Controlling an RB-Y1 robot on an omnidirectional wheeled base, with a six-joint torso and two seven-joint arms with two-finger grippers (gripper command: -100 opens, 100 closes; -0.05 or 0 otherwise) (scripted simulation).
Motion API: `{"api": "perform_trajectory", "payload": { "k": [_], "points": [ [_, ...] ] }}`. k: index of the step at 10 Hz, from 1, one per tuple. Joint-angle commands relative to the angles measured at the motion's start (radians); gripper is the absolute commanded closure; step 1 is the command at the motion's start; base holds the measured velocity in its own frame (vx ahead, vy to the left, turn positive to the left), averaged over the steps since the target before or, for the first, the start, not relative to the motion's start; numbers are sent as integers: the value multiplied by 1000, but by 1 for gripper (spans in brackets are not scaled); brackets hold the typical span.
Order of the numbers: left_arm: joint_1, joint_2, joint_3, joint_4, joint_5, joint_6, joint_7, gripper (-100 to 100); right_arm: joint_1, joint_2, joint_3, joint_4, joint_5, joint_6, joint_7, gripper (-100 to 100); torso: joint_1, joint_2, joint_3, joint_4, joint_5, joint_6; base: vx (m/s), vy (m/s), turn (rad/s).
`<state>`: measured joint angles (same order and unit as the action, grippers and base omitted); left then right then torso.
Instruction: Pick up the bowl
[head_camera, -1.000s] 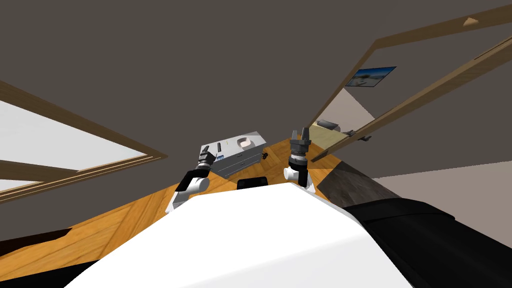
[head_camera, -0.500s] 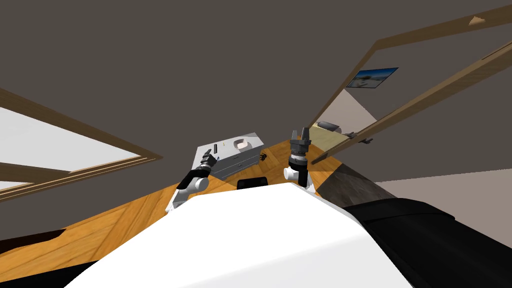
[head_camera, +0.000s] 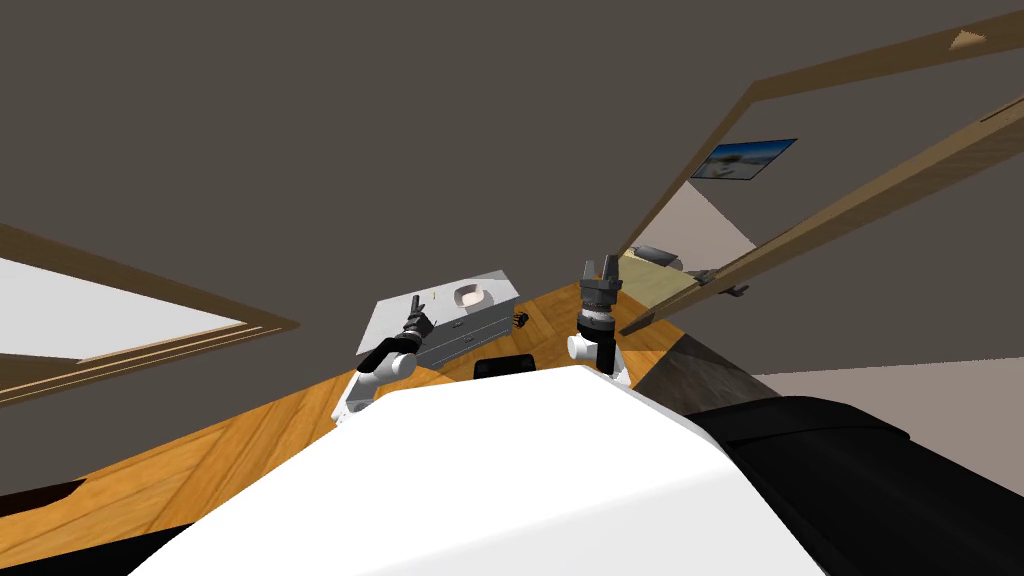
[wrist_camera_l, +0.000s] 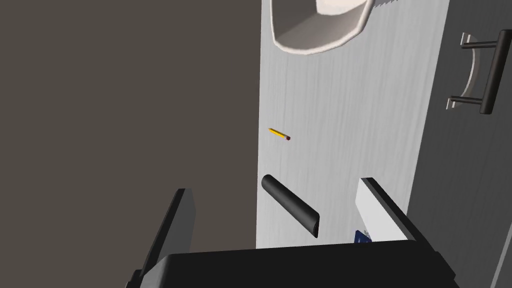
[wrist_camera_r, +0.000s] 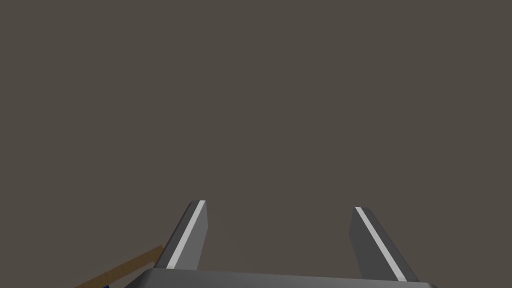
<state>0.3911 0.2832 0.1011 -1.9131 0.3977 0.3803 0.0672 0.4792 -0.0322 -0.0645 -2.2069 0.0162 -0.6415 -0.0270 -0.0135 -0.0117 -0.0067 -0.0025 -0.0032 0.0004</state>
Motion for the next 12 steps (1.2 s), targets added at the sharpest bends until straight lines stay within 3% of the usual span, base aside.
{"api": "perform_trajectory", "payload": {
  "k": [1, 8, 11, 12],
  "points": [
    [-14, 3, 8, 29, -15, 46, 6, -100, 0, 0, 0, 0, 0, 0, 0, 0, 0, 0, 0, 0, 0, 0, 169, -215, -1],
    [-52, -7, 39, 136, -85, 214, 26, -100, 0, 0, 0, 0, 0, 0, 0, 0, 4, 1, 1, 0, 1, 0, 168, -172, -4],
    [-48, -22, 42, 183, -109, 265, 31, -100, 0, 0, 0, 0, 0, 0, 0, 0, 6, 2, 1, 0, 1, 0, 134, -120, -5],
    [-51, -9, 45, 167, -95, 256, 31, -100, 0, 0, 0, 0, 0, 0, 0, 0, 7, 2, 1, 0, 1, 0, 57, -50, 7]
  ]
}}
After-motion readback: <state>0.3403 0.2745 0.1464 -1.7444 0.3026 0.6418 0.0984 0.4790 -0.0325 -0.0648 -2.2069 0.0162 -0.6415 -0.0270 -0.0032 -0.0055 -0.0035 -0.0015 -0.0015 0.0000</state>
